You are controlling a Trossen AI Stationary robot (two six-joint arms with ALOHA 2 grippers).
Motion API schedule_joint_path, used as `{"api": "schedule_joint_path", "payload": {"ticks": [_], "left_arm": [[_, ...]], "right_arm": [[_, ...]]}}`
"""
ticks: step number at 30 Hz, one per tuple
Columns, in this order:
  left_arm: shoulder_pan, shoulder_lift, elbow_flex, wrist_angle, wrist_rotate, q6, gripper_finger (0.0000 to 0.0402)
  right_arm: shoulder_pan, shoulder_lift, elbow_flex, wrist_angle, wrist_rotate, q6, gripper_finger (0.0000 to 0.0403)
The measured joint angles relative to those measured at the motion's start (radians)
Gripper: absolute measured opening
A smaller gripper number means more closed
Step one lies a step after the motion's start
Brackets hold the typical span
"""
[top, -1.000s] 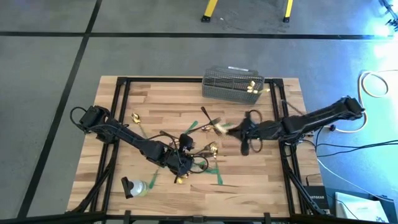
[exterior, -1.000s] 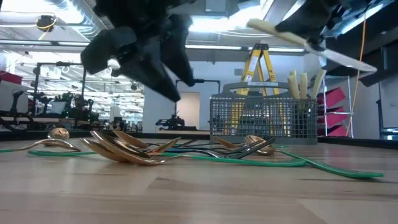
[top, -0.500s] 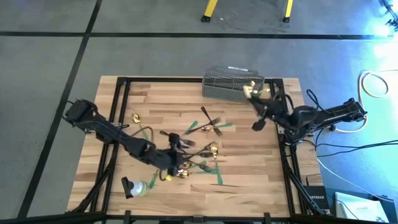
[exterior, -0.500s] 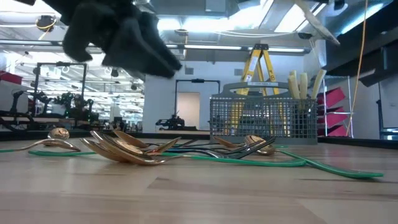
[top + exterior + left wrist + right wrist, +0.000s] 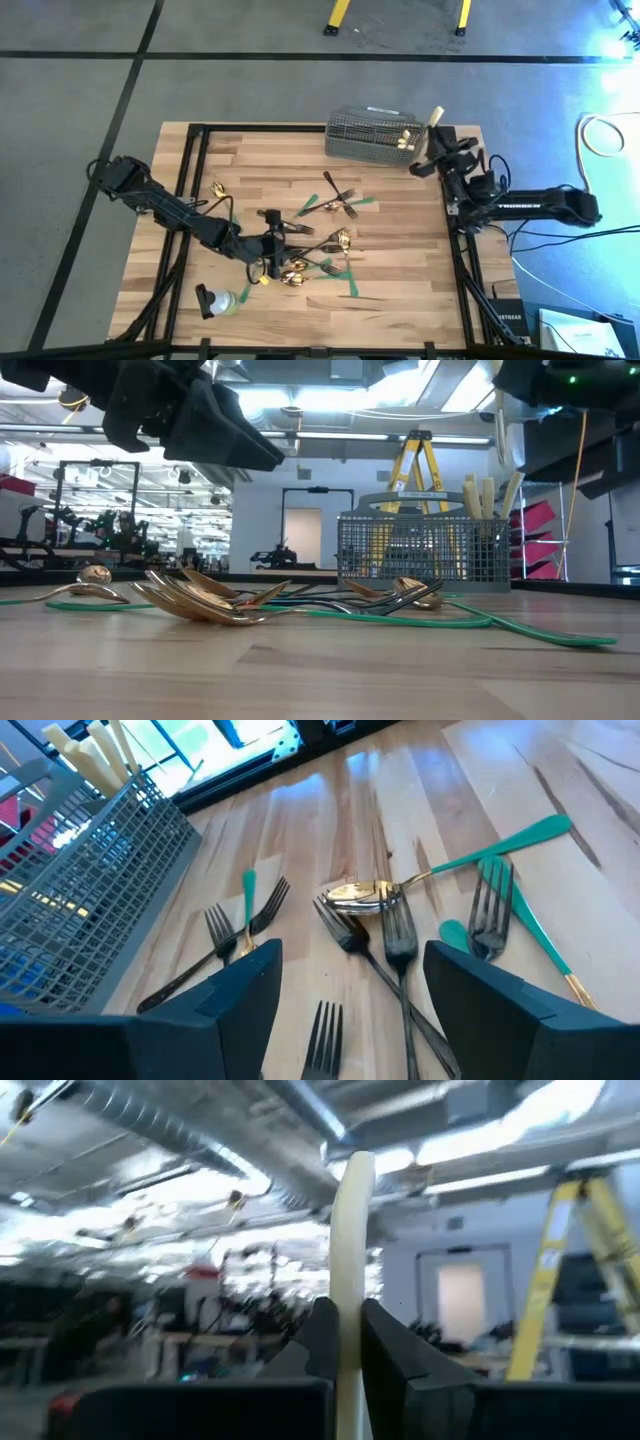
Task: Sort silverware
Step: Put the yellow knife into the gray organizer
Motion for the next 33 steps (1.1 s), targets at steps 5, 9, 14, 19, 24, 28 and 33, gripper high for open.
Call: {"api": "schedule_joint_path", "payload": {"ticks": [5,9,14,19,24,28,33], "left_arm": [[0.001,0.000,0.000,0.001,0.000,-0.010,0.0229],[0.001,0.000,0.000,0.008,0.000,-0.010,0.0229],[0.001,0.000,0.000,0.009,0.000,-0.009,0.0229],[0.001,0.001,0.000,0.009,0.000,-0.009,0.0229],[0.000,0.002,0.000,0.009,0.011,-0.010,0.0229],[0.000,0.002,0.000,-0.004,0.014,-0.024,0.0229],[0.000,0.002,0.000,-0.038,0.015,-0.046,0.0229]], "right_arm": [[-0.117,0.033,0.020,0.022,-0.103,0.012,0.0001],[-0.190,0.075,0.038,0.021,-0.128,-0.019,0.0002],[-0.284,0.146,0.055,0.022,-0.202,-0.018,0.0002],[-0.384,0.235,0.071,0.032,-0.246,0.026,0.0002],[-0.462,0.321,0.077,0.059,-0.279,0.087,0.0002],[-0.521,0.375,0.078,0.063,-0.309,0.138,0.0002],[-0.573,0.454,0.078,0.142,-0.346,0.208,0.0002]]}}
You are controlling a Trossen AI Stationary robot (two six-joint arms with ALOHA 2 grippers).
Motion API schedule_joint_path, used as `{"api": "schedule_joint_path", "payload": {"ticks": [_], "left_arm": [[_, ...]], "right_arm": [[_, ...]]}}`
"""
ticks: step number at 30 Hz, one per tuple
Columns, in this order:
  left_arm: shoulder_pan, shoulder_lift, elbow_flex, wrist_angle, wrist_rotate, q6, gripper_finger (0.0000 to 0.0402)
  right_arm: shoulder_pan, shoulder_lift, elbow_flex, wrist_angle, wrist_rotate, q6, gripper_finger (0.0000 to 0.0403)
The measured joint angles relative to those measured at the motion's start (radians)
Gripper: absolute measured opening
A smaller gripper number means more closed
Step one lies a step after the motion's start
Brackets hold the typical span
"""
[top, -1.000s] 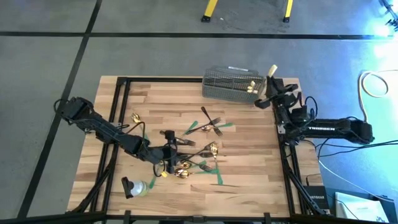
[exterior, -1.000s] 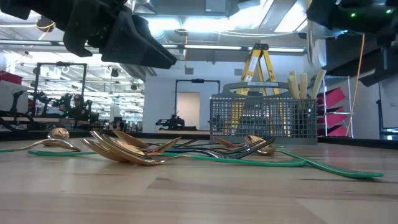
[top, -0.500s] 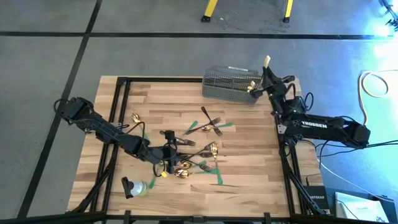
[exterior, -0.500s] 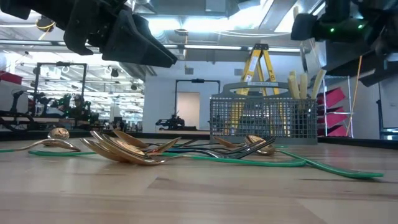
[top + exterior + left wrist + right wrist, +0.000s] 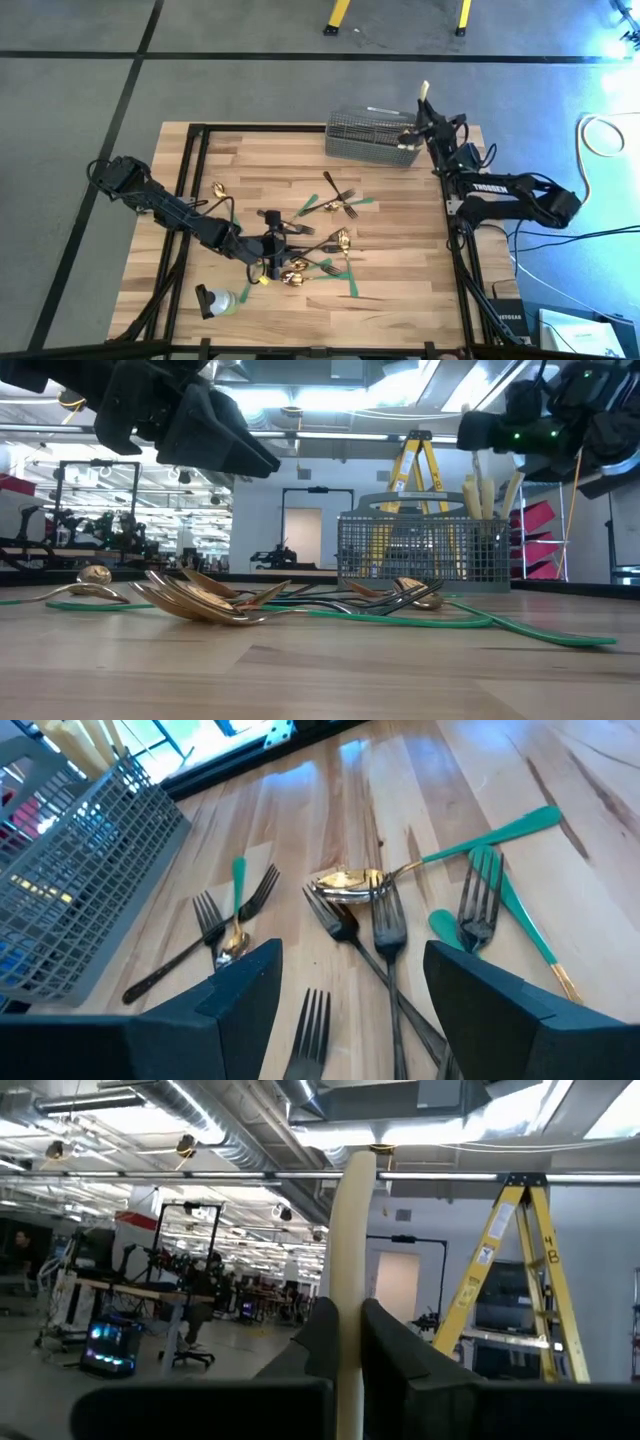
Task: Sort silverware
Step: Put the yellow knife into the gray organizer, then put the black fork into the gray organizer
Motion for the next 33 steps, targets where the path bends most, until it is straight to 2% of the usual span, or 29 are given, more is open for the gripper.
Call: {"api": "schedule_joint_path", "payload": {"ticks": [11,20,23,29,33], "left_arm": [[0.000,0.000,0.000,-0.008,0.003,-0.006,0.0229],[-0.001,0.000,0.000,-0.021,0.011,-0.014,0.0229],[-0.001,0.000,0.000,-0.022,0.011,-0.017,0.0229],[-0.001,0.000,0.000,-0.023,0.011,-0.017,0.0229],[-0.001,0.000,0.000,-0.023,0.011,-0.020,0.0229]], "right_arm": [[-0.018,0.141,0.000,0.077,-0.002,0.037,0.0002],[-0.017,0.179,0.000,0.095,0.053,0.068,0.0003],[-0.015,0.178,0.000,0.098,0.118,0.115,0.0015],[-0.015,0.178,0.000,0.094,0.124,0.134,0.0059],[-0.015,0.179,0.000,0.090,0.124,0.148,0.0066]]}}
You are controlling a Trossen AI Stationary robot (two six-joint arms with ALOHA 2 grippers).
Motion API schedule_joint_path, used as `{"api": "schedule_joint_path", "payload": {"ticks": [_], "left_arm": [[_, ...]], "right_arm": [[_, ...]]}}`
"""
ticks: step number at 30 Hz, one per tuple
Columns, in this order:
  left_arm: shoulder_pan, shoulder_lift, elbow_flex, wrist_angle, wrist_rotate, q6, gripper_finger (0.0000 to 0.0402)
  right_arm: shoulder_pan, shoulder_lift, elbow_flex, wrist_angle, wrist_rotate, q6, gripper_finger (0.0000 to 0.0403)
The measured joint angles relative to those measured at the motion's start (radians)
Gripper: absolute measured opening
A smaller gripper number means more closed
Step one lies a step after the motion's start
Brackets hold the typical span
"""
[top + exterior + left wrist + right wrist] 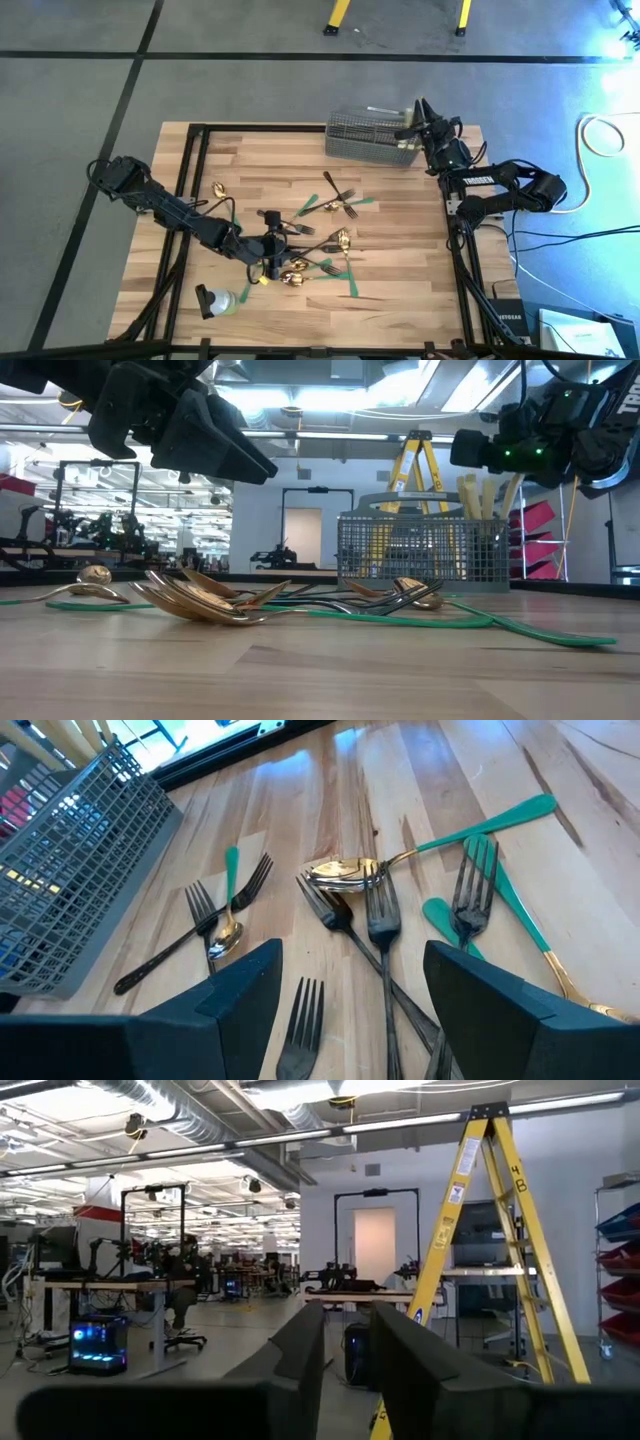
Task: Sort silverware
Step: Put the black fork into the gray organizer
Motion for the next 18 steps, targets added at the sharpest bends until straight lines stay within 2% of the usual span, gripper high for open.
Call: {"api": "schedule_joint_path", "payload": {"ticks": [8,14,18], "left_arm": [[0.000,0.000,0.000,0.000,0.000,0.000,0.0229],[0.000,0.000,0.000,0.000,0.000,0.000,0.0229],[0.001,0.000,0.000,-0.001,0.000,-0.004,0.0229]], "right_arm": [[0.001,0.001,-0.001,-0.008,-0.051,0.008,0.0066],[0.001,0.001,0.000,0.011,-0.115,0.106,0.0067],[0.001,-0.003,0.023,0.056,-0.204,0.153,0.0067]]}}
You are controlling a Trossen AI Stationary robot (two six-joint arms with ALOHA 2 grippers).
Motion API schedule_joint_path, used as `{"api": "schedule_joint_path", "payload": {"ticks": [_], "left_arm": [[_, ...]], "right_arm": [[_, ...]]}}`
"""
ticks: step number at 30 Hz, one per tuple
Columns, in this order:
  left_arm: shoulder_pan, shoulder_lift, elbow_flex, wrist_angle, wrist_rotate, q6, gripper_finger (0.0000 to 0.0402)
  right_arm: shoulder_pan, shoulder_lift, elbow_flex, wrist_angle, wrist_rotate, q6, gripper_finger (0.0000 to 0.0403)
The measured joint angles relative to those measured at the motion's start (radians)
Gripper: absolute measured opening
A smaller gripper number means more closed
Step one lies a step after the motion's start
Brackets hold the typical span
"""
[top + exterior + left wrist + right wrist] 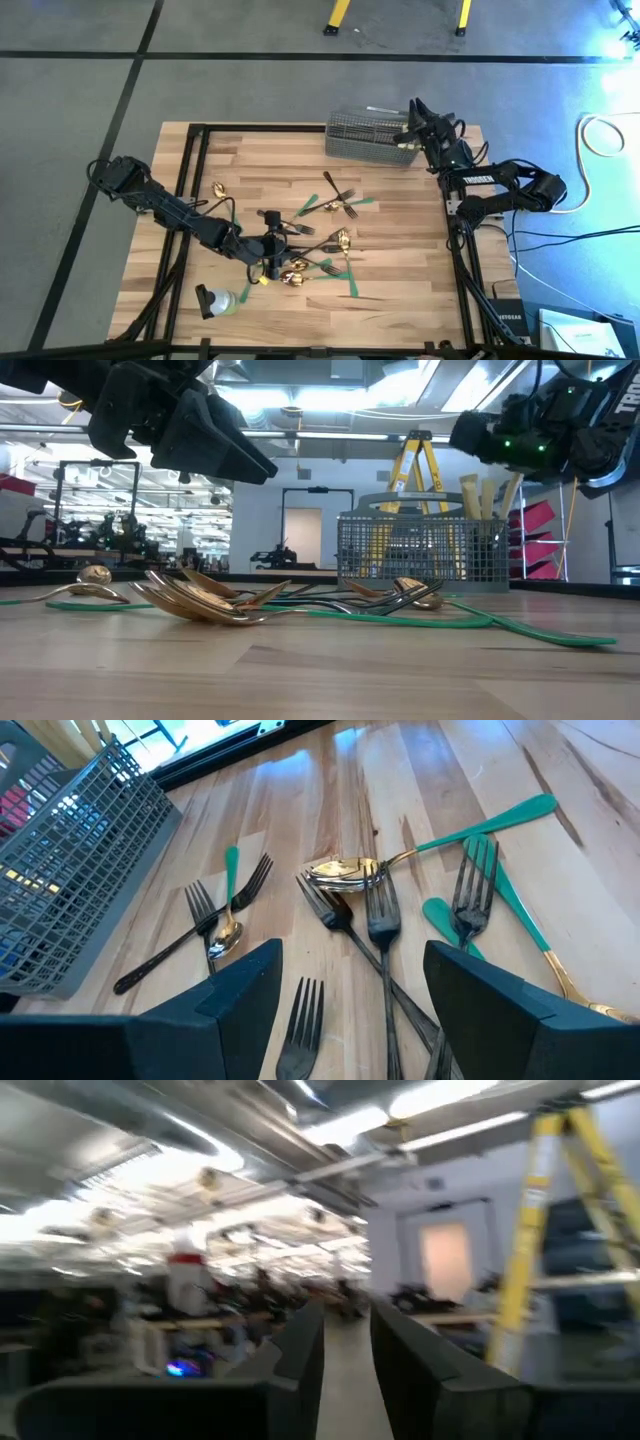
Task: Sort silverware
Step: Put the black fork into the gray organizer
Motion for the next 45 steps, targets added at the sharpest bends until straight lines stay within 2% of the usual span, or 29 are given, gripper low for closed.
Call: {"api": "schedule_joint_path", "payload": {"ticks": [7,11,13,16,20,26,31,38,45], "left_arm": [[0.003,0.012,0.001,-0.070,0.009,-0.038,0.0229],[0.026,0.023,0.000,-0.135,-0.004,-0.078,0.0229],[0.041,0.028,0.001,-0.158,-0.002,-0.090,0.0229],[0.084,0.037,0.001,-0.167,0.063,-0.091,0.0229],[0.154,0.065,0.000,-0.179,0.110,-0.090,0.0229],[0.251,0.126,0.000,-0.207,0.174,-0.053,0.0229],[0.306,0.141,0.000,-0.234,0.259,-0.004,0.0229],[0.329,0.140,0.000,-0.229,0.299,0.048,0.0222],[0.314,0.141,0.000,-0.228,0.319,0.101,0.0199]], "right_arm": [[0.000,-0.019,0.110,-0.002,-0.285,0.119,0.0067],[0.000,-0.019,0.176,-0.032,-0.511,0.260,0.0067],[0.000,-0.019,0.200,-0.081,-0.646,0.344,0.0067],[0.009,-0.019,0.235,-0.211,-0.806,0.402,0.0067],[0.074,-0.018,0.248,-0.364,-0.909,0.407,0.0067],[0.219,-0.017,0.248,-0.466,-0.918,0.293,0.0067],[0.314,-0.017,0.249,-0.505,-0.913,0.270,0.0067],[0.399,-0.017,0.249,-0.598,-0.817,0.172,0.0067],[0.419,-0.017,0.249,-0.665,-0.756,0.126,0.0067]]}}
